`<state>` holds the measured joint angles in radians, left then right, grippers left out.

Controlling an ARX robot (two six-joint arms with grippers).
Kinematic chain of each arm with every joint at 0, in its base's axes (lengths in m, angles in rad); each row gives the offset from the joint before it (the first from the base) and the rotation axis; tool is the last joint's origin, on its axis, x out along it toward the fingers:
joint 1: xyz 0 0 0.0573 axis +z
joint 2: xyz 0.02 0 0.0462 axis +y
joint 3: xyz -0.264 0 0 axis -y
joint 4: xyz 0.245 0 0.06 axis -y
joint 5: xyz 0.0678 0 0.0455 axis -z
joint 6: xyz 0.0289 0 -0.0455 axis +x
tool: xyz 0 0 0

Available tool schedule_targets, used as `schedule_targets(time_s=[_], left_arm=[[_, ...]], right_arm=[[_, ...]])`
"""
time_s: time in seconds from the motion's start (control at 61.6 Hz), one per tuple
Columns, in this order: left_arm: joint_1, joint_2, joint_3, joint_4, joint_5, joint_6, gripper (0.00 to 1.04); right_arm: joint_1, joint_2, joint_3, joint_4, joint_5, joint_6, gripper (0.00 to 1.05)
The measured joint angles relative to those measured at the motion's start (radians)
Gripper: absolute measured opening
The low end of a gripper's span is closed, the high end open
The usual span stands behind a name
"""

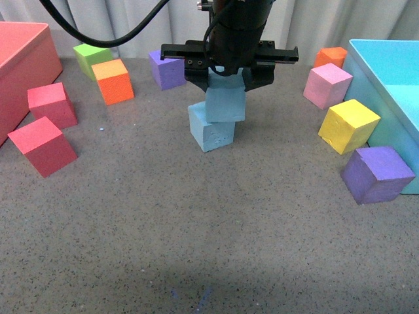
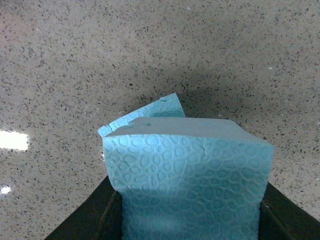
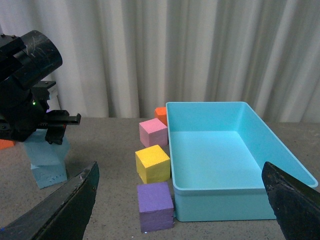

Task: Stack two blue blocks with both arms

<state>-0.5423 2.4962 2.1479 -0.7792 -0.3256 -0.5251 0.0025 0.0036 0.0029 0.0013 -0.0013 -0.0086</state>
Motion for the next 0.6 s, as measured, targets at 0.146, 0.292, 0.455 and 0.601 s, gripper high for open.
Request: schedule_targets(time_s=[0.146,0.292,0.455,0.601], left_arm=[[0.006,0.000,0.001,0.001,-0.013,0.008,0.47],[0.016,0.000,0.001,0.002,-0.017,0.010,0.47],[0.022,0.000,-0.005,0.006,-0.022,0.015,0.47],[0.023,0.002,-0.006,0.006,-0.023,0.020,0.47]], right_arm=[[0.000,0.000,0.000,0.000,0.000,0.000,0.95],[0.000,0.000,0.000,0.000,0.000,0.000,0.95],[0.000,0.000,0.000,0.000,0.000,0.000,0.95],[0.000,0.000,0.000,0.000,0.000,0.000,0.95]])
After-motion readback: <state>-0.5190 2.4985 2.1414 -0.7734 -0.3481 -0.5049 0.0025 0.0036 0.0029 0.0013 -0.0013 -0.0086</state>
